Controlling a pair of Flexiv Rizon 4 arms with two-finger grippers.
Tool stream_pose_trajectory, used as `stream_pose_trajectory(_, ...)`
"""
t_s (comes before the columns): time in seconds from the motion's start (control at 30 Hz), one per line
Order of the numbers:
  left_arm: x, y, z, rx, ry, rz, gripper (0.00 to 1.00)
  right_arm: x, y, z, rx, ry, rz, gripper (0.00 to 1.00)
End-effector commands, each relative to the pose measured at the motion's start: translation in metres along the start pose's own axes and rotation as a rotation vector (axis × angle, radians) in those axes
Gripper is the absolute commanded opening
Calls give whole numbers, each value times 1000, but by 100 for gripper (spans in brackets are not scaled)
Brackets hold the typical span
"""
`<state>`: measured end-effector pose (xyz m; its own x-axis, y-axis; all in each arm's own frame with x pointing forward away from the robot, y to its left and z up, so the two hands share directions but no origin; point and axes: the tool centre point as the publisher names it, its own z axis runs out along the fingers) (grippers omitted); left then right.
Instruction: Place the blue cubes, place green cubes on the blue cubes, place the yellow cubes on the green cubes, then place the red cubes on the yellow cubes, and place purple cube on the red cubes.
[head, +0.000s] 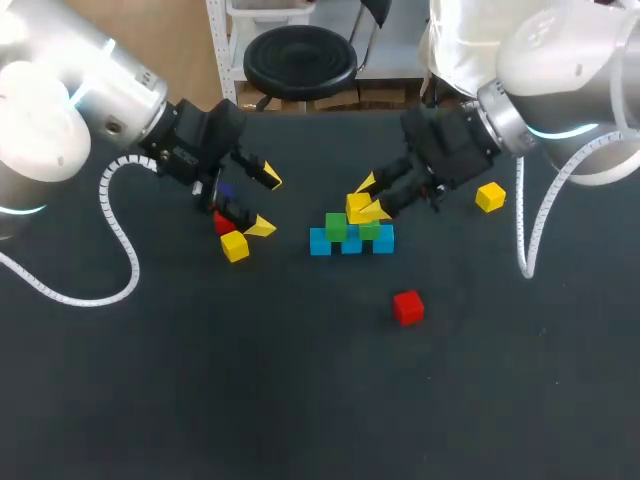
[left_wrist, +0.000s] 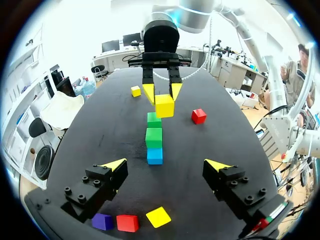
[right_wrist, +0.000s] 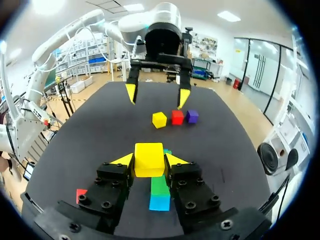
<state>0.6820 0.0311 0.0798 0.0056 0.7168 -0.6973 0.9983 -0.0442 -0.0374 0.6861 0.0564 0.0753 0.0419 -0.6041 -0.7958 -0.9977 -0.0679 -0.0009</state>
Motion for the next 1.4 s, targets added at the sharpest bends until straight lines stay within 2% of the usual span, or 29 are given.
stream_pose_trajectory(0.03,1,-1,0,-2,-4,2,100,-5,3,1,15,28,10,0)
stream_pose_trajectory(0.83,1,-1,0,-2,-4,2,100,8,-4,15,16,57,57,0)
stream_pose_trajectory(0.97,1,-1,0,-2,-4,2,100,8,-4,15,33,88,69,0)
stream_pose_trajectory(1.4,1,-1,0,-2,-4,2,100,1,3,12,99,94,75,0)
